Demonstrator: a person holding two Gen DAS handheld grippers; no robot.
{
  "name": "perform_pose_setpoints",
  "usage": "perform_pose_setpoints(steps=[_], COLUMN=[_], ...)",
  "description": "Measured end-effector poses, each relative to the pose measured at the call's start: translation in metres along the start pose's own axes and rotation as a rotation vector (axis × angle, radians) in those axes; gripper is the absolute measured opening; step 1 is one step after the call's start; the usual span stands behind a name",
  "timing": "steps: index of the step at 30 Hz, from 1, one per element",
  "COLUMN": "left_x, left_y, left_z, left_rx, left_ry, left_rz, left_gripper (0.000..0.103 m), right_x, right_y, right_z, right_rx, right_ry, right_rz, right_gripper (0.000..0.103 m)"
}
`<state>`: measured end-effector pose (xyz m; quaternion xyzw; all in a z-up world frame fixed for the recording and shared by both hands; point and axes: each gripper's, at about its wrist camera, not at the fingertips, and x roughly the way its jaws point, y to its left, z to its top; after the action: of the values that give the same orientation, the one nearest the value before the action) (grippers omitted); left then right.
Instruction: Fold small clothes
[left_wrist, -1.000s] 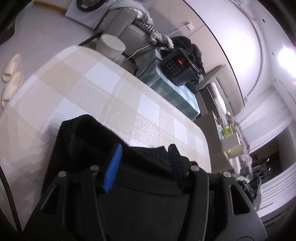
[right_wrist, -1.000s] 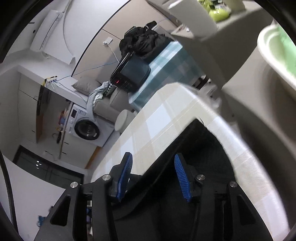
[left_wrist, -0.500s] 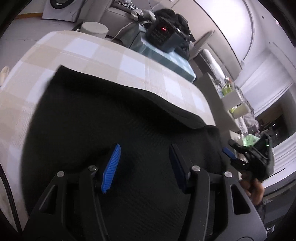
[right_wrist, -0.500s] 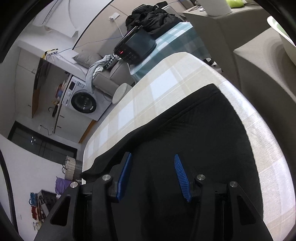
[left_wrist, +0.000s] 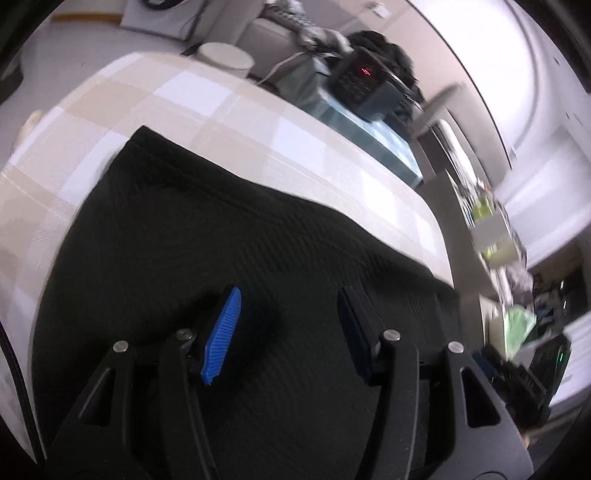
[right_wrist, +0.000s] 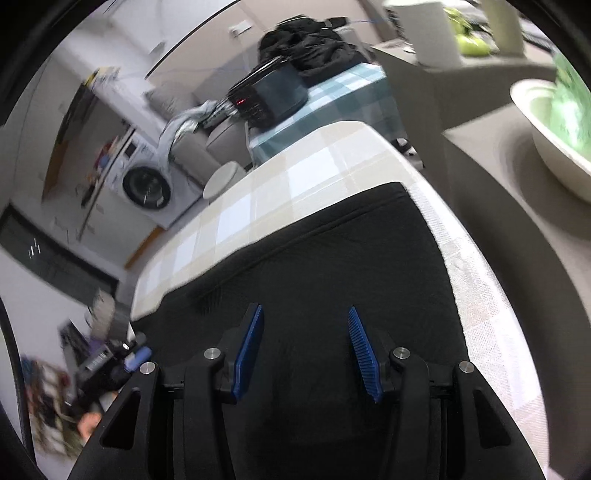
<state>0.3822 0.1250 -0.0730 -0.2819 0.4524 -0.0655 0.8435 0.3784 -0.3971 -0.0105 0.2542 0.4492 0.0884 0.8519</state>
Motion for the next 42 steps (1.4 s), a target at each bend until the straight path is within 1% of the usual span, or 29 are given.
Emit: perform_pose_setpoints(steps=[3, 5, 6, 7, 8, 10, 11, 12, 14, 15, 17, 18, 19, 21, 23, 24, 25, 26, 27, 28, 31, 32, 35, 36, 39, 42], left_x=[-0.02, -0.039, -0.043, -0.053, -0.06, -0.072, -0.078, -0.08, -0.085, -0.085, -0.085, -0.085, -0.085, -0.083, -0.079, -0.076, -0.073, -0.075, -0.078, -0.08, -0.093, -0.096, -0.106, -0.111, -0.12, -0.141], left_y=[-0.024, -0.038, -0.045, -0.049, -0.053, -0.059, -0.063, -0.068, -0.075, -0.078, -0.081, -0.081, -0.082, -0.082, -0.076, -0.07, -0.065, -0.059, -0.059, -0.056, -0.043, -0.04, -0.029, -0.028, -0.024, -0.01], left_z=[-0.026, -0.051, -0.056, -0.069, -0.08, -0.1, -0.113, -0.126, -0.151, -0.164, -0.184, -0.192, -0.202, -0.215, -0.223, -0.226, -0.228, -0.232, -0.234, -0.237, -0.244, -0.244, -0.247, -0.249, -0.24, -0.232], left_rx=[0.113, 0.204, 0.221, 0.244, 0.257, 0.286, 0.306, 0.332, 0.381, 0.417, 0.444, 0.455, 0.47, 0.496, 0.494, 0.481, 0.472, 0.473, 0.493, 0.506, 0.501, 0.492, 0.476, 0.476, 0.467, 0.4], left_ry=[-0.019, -0.046, -0.057, -0.072, -0.075, -0.072, -0.071, -0.069, -0.054, -0.033, -0.003, 0.007, 0.013, 0.021, 0.024, 0.033, 0.04, 0.033, 0.015, 0.015, 0.002, -0.001, -0.009, -0.012, -0.018, -0.045], left_rz=[0.026, 0.068, 0.081, 0.098, 0.104, 0.118, 0.125, 0.133, 0.146, 0.154, 0.159, 0.158, 0.153, 0.173, 0.214, 0.231, 0.239, 0.246, 0.25, 0.254, 0.219, 0.217, 0.218, 0.216, 0.22, 0.219], left_gripper=[0.051, 0.051, 0.051, 0.055, 0.058, 0.071, 0.076, 0.084, 0.086, 0.088, 0.1, 0.102, 0.102, 0.102, 0.102, 0.102, 0.102, 0.102, 0.102, 0.102, 0.102, 0.102, 0.102, 0.102, 0.102, 0.102], right_x=[-0.002, -0.002, -0.003, -0.003, -0.004, -0.005, -0.007, -0.007, -0.01, -0.01, -0.01, -0.011, -0.013, -0.015, -0.009, -0.005, 0.0, 0.002, -0.003, -0.006, -0.025, -0.031, -0.045, -0.051, -0.062, -0.077], right_y=[0.021, 0.032, 0.037, 0.04, 0.045, 0.049, 0.052, 0.055, 0.06, 0.062, 0.067, 0.067, 0.071, 0.079, 0.085, 0.085, 0.083, 0.078, 0.071, 0.065, 0.034, 0.024, -0.005, -0.013, -0.026, -0.033], right_z=[-0.019, -0.039, -0.05, -0.058, -0.072, -0.092, -0.103, -0.112, -0.129, -0.138, -0.153, -0.157, -0.164, -0.18, -0.196, -0.198, -0.202, -0.206, -0.208, -0.207, -0.202, -0.202, -0.197, -0.195, -0.191, -0.188], right_rx=[-0.109, -0.175, -0.211, -0.232, -0.268, -0.303, -0.331, -0.352, -0.391, -0.411, -0.447, -0.461, -0.489, -0.547, -0.639, -0.662, -0.684, -0.702, -0.712, -0.702, -0.65, -0.629, -0.554, -0.525, -0.442, -0.367], right_ry=[0.028, 0.054, 0.065, 0.07, 0.083, 0.099, 0.108, 0.111, 0.109, 0.107, 0.104, 0.1, 0.089, 0.073, 0.084, 0.093, 0.103, 0.101, 0.08, 0.076, 0.042, 0.038, 0.041, 0.044, 0.044, 0.014], right_rz=[-0.005, 0.011, 0.011, 0.008, -0.001, -0.011, -0.018, -0.022, -0.029, -0.026, -0.041, -0.048, -0.062, -0.06, -0.074, -0.1, -0.152, -0.197, -0.213, -0.229, -0.338, -0.356, -0.365, -0.357, -0.304, -0.229], right_gripper=[0.049, 0.049, 0.049, 0.049, 0.049, 0.049, 0.049, 0.054, 0.063, 0.066, 0.07, 0.074, 0.076, 0.091, 0.095, 0.095, 0.095, 0.095, 0.095, 0.095, 0.095, 0.095, 0.095, 0.095, 0.095, 0.095])
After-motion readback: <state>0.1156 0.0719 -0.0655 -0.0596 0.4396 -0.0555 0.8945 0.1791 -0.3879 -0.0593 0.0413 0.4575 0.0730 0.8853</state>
